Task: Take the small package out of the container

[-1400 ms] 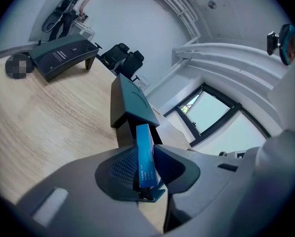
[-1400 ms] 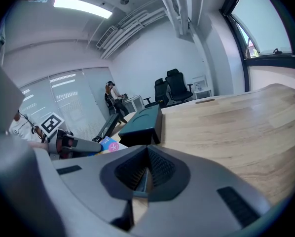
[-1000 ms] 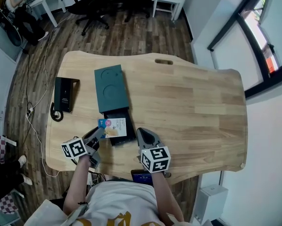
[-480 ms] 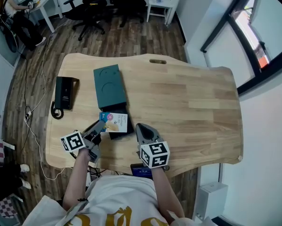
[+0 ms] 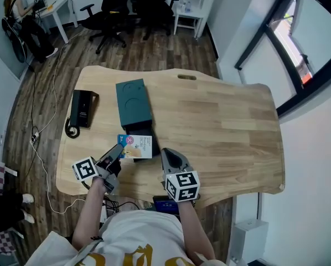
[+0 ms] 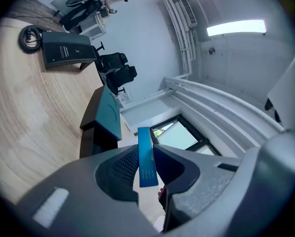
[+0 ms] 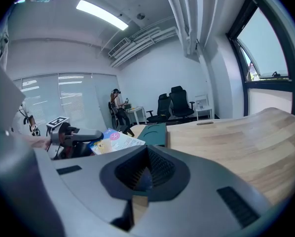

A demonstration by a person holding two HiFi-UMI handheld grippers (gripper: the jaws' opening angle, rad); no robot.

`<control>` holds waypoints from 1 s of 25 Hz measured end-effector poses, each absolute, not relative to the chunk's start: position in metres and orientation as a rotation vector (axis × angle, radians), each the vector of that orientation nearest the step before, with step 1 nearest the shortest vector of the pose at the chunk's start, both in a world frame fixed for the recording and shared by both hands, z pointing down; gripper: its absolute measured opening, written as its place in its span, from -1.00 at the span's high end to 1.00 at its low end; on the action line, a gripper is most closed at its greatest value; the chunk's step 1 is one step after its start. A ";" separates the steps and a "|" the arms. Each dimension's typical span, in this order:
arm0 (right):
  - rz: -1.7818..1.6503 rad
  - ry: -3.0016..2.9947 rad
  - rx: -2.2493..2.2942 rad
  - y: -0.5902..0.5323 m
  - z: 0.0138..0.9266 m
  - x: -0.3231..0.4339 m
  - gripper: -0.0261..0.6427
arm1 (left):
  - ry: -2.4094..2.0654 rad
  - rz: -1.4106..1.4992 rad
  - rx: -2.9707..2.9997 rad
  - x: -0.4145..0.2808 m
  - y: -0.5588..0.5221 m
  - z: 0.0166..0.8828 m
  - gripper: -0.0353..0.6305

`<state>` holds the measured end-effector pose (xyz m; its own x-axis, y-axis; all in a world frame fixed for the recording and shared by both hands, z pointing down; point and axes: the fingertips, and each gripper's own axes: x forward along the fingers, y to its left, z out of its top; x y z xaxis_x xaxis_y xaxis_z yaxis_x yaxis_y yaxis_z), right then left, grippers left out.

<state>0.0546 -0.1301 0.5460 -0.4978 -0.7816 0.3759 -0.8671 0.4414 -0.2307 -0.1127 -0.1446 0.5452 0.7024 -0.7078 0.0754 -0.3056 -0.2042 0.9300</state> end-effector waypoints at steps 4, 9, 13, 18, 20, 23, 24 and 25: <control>0.528 -2.493 1.452 -0.128 0.538 0.042 0.91 | -0.813 -0.499 1.772 -0.128 -0.134 0.534 0.61; 0.476 -2.503 1.476 -0.123 0.528 0.032 0.91 | -0.763 -0.613 1.718 -0.139 -0.127 0.522 0.60; 0.467 -2.513 1.485 -0.113 0.523 0.034 0.91 | -0.740 -0.647 1.686 -0.140 -0.122 0.518 0.61; 0.466 -2.518 1.507 -0.111 0.519 0.042 0.91 | -0.716 -0.669 1.673 -0.135 -0.120 0.515 0.61; 0.460 -2.509 1.525 -0.112 0.518 0.047 0.91 | -0.695 -0.691 1.661 -0.131 -0.119 0.509 0.61; 0.449 -2.504 1.543 -0.114 0.515 0.051 0.91 | -0.707 -0.680 1.676 -0.129 -0.119 0.503 0.61; 0.445 -2.510 1.540 -0.115 0.513 0.051 0.91 | -0.712 -0.680 1.681 -0.128 -0.120 0.501 0.61; 0.442 -2.518 1.535 -0.116 0.511 0.050 0.91 | -0.712 -0.686 1.685 -0.128 -0.121 0.499 0.61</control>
